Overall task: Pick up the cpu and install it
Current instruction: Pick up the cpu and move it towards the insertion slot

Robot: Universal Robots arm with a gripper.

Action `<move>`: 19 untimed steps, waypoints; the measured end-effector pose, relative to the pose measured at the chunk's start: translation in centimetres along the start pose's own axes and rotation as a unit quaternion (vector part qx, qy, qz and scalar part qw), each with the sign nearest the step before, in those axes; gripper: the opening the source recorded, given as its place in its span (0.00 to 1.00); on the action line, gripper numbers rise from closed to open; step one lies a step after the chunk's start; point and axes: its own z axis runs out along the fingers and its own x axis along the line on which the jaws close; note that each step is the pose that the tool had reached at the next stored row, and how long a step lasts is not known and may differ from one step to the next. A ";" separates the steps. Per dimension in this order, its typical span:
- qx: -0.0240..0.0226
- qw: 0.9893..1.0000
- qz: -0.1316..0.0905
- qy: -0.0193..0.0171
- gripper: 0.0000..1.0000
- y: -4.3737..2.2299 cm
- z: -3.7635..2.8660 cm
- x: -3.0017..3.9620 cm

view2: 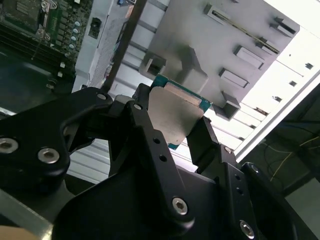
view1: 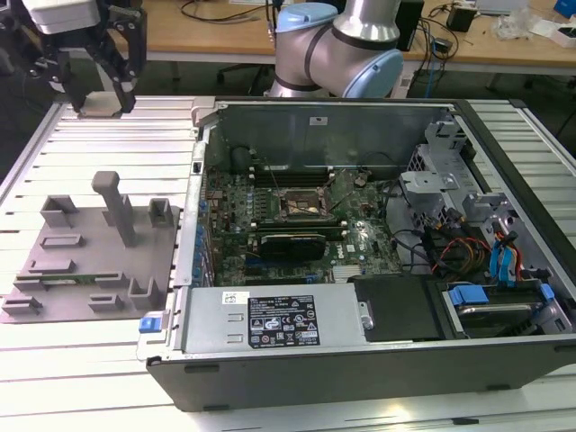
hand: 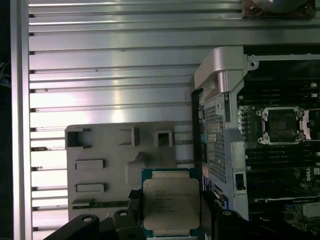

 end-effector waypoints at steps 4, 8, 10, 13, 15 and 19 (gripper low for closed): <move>0.000 1.000 0.000 0.000 0.55 0.08 0.06 -1.47; 0.000 1.000 0.000 0.000 0.55 0.18 0.10 -2.85; 0.000 1.000 0.000 0.000 0.55 0.25 0.14 -3.82; 0.000 1.000 0.000 0.000 0.55 0.36 0.17 -4.90; 0.000 1.000 0.000 0.000 0.55 0.44 0.20 -5.67; 0.000 1.000 0.000 0.000 0.55 0.63 0.27 -7.46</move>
